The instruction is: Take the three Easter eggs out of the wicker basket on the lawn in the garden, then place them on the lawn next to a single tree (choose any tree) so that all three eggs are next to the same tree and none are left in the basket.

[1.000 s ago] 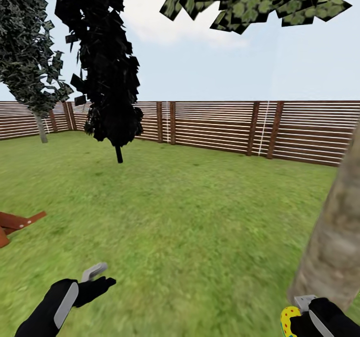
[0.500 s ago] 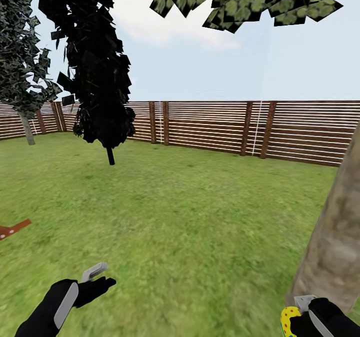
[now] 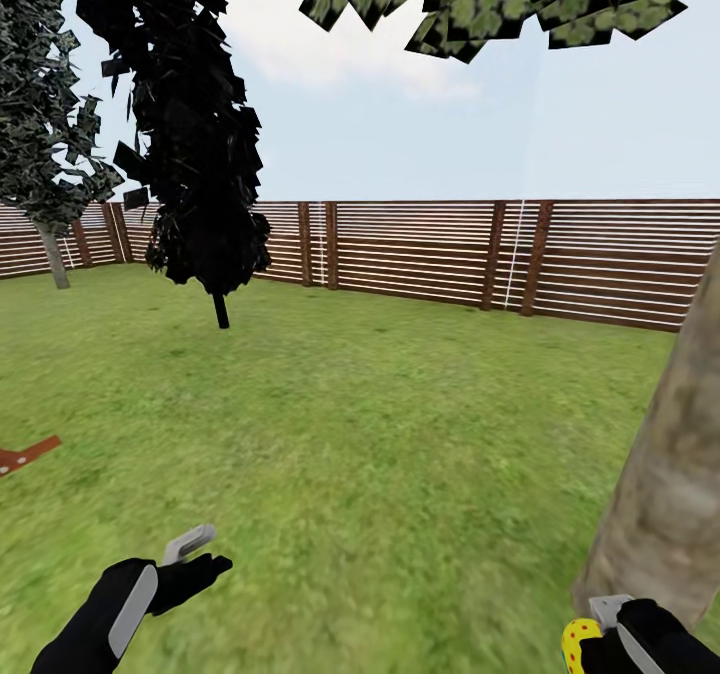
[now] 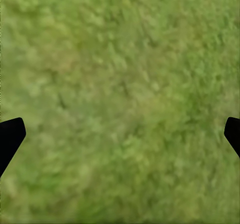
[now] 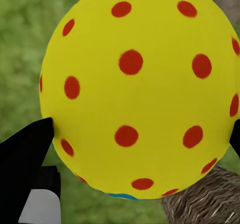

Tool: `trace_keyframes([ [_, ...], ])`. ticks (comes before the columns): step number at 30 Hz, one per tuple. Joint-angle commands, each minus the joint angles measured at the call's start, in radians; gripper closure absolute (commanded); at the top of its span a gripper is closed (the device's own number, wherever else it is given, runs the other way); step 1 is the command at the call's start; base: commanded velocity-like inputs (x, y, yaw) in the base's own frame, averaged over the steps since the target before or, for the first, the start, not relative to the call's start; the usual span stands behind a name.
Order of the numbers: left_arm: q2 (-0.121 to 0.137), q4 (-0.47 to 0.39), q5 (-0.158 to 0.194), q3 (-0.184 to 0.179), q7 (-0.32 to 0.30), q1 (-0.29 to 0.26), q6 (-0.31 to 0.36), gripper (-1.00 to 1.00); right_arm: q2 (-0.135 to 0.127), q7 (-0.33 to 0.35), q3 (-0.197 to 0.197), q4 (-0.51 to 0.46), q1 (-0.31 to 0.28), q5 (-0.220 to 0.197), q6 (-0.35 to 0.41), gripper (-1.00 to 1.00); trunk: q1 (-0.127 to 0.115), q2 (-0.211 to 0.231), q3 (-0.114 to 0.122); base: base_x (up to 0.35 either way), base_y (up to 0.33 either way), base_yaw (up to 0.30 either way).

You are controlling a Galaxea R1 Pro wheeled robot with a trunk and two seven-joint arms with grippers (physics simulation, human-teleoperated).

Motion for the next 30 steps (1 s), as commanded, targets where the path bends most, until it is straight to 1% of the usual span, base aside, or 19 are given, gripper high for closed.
trace_keyframes([
  [1,-0.001,-0.001,-0.003,0.003,-0.005,-0.001,0.005,-1.0,0.0,0.005,0.003,-0.001,-0.001,0.005,0.004,1.0,0.004,-0.008,-0.004,0.0,0.0,0.0],
  [7,-0.001,-0.001,-0.003,0.003,-0.003,-0.001,0.001,-1.0,0.004,0.005,0.003,-0.001,-0.001,0.007,0.004,1.0,0.027,-0.05,-0.023,0.0,0.0,0.0],
  [30,0.0,-0.001,-0.001,0.005,-0.005,-0.001,-0.001,-1.0,0.006,0.005,0.003,0.0,-0.001,0.007,0.004,1.0,0.115,-0.211,-0.095,0.0,0.0,0.0],
])
